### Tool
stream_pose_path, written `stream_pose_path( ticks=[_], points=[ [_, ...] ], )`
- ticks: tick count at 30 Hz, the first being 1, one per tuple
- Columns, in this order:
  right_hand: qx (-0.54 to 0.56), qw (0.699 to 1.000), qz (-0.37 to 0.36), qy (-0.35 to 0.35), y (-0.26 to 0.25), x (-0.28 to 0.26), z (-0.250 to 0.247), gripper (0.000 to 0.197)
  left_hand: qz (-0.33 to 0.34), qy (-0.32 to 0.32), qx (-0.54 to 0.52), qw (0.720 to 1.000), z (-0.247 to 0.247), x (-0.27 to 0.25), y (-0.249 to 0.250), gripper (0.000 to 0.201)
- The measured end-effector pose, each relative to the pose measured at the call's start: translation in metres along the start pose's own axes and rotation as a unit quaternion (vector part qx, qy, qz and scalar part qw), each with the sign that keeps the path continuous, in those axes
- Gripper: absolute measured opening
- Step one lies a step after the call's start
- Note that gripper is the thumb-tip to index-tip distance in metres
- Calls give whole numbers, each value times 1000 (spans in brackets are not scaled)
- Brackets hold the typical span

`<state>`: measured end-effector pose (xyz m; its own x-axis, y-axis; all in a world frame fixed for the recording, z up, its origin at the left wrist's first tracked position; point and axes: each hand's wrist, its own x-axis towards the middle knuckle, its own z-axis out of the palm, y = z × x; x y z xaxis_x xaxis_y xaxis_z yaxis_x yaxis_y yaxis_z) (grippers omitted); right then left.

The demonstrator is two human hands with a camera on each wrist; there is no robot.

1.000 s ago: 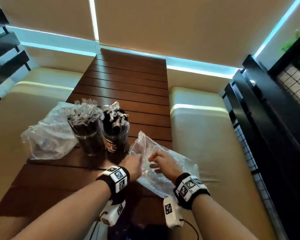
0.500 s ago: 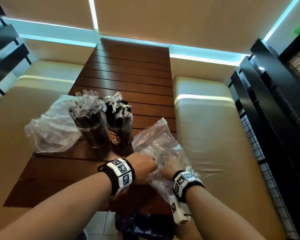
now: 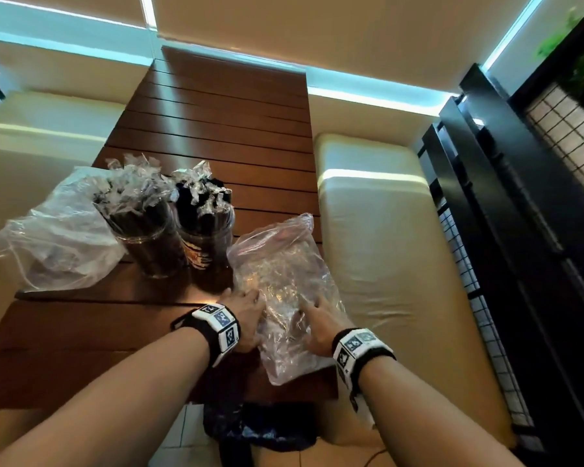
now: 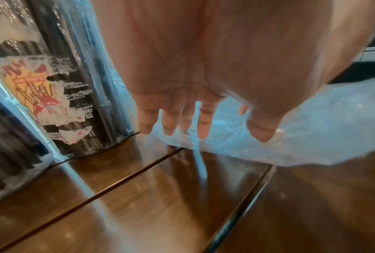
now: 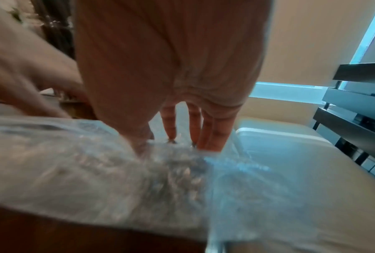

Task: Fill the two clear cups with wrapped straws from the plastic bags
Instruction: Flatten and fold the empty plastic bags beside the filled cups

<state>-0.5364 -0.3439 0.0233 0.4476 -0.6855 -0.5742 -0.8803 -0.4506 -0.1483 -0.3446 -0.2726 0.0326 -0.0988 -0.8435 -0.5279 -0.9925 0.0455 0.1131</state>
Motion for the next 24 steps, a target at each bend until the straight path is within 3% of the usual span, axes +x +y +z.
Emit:
stream_pose_path(
  ticks=[2,4,7,9,12,13,15,17,19,21,23,24],
  points=[
    [56,998,8,40,-6,-2,8,33,16,3,-7,1000,-6,0,2,81],
    [109,992,29,59,-15,4,12,27,90,26,-22,995,-15,-8,10,87],
    [170,985,24,15,-20,12,6,44,137,32,-10,990,-15,-21,19,89],
    [202,979,8,-5,-20,10,-6,57,129,21,52,990,-3,-26,24,72],
    [273,961,-43,14,-22,-1,-16,57,64,38,44,996,1,-27,20,31],
    [264,962,-71,14,-22,-7,-17,62,35,40,31,998,-1,-25,14,27],
    [113,985,-128,-8,-18,-17,-15,73,-6,52,6,999,-7,-23,-1,25],
    [-31,988,-151,-27,-9,-22,-4,69,-14,55,-5,998,-14,-25,-7,25],
    [-73,984,-161,0,-3,-19,9,46,26,80,-2,996,-18,-30,-1,27],
    [-39,986,-158,42,-5,-16,11,17,96,103,-1,990,-17,-36,9,48],
    [38,987,-136,80,-12,-12,6,16,117,84,2,990,-12,-37,18,68],
    [69,985,-125,98,-16,-9,3,19,108,81,9,991,-7,-36,21,67]
  ],
)
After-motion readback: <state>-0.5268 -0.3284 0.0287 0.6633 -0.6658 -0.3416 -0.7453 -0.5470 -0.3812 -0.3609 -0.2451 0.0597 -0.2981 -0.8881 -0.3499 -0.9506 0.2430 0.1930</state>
